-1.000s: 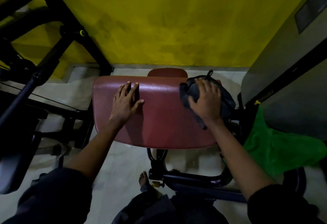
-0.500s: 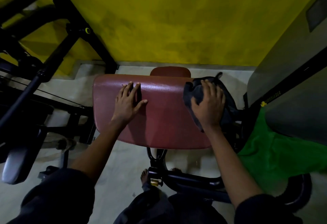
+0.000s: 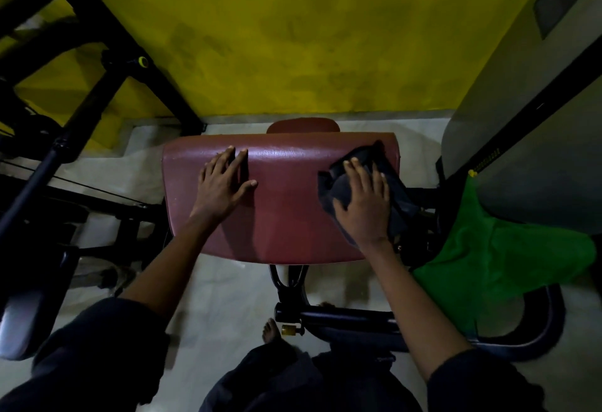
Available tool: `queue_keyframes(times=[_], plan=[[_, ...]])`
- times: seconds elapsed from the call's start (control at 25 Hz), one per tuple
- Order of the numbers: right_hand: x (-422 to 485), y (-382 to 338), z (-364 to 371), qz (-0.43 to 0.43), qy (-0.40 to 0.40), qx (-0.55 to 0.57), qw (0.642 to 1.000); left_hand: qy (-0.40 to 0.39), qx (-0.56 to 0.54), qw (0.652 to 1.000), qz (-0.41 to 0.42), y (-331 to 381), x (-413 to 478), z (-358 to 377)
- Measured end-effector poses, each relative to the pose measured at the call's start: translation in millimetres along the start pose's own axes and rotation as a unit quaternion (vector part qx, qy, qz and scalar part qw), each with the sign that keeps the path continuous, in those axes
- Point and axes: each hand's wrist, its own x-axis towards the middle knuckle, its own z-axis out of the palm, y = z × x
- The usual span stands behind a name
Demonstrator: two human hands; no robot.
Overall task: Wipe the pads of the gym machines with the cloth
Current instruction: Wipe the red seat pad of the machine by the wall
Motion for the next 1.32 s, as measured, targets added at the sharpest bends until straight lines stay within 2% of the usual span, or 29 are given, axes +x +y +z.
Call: queue_keyframes(times=[0.12,0.2,0.24,0.32,0.4,0.44,0.48,0.6,0.68,0.76,0.96,1.0,1.16,1.24,1.32], plan=[[-16.2,7.3,-0.8,0.1,0.02,0.004,0.995,-0.014,0.002,1.0,0.016,-1.8,-1.7,0.8],[-12.0,-25.3,5.3,0.153,0.028,0.025,0.987,-0.02,-0.007,1.0,0.009,3.7,-6.5,3.7],[-8.0,-42.4,10.4,0.136,0.017,0.026,0.99,-0.019,-0.01,1.0,0.006,6.1,-8.0,4.8],[-2.7,-59.1,19.7,0.029,-0.017,0.01,0.999,-0.017,-0.015,1.0,0.007,6.5,-7.9,5.6],[-10.7,-45.3,24.8,-0.07,-0.025,-0.009,0.997,-0.02,-0.007,0.999,0.023,1.3,-8.7,5.2],[-17.6,-30.7,23.8,-0.084,-0.025,-0.012,0.996,-0.025,-0.001,0.999,0.031,-1.8,-8.3,4.0],[-27.6,-16.1,21.9,-0.062,-0.022,-0.009,0.998,-0.033,0.006,0.999,0.038,-5.3,-8.0,1.7],[-65.2,5.3,23.9,0.124,0.02,0.001,0.992,-0.045,0.015,0.997,0.056,-12.6,-8.7,-4.5],[-81.2,-10.7,35.3,0.181,0.025,-0.005,0.983,-0.048,0.004,0.997,0.058,-12.9,-10.2,-4.1],[-91.6,-36.7,47.8,0.155,0.006,-0.006,0.988,-0.049,0.001,0.997,0.062,-13.8,-8.6,-2.3],[-86.6,-40.6,53.7,-0.027,-0.056,-0.039,0.997,-0.039,0.021,0.998,0.053,-27.1,-11.6,-5.0],[-78.0,-33.1,47.3,-0.021,-0.053,-0.046,0.997,-0.033,0.024,0.998,0.039,-32.5,-15.5,-5.4],[-8.1,-24.7,13.1,0.098,0.008,0.018,0.995,-0.027,0.018,0.999,-0.031,-49.4,-32.0,-2.3],[20.8,-46.1,7.5,0.079,0.008,0.009,0.997,-0.029,-0.002,0.998,-0.055,-53.6,-36.7,-0.1],[28.2,-60.9,9.6,-0.019,-0.02,-0.017,0.999,-0.023,-0.019,0.996,-0.079,-52.2,-39.7,0.9]])
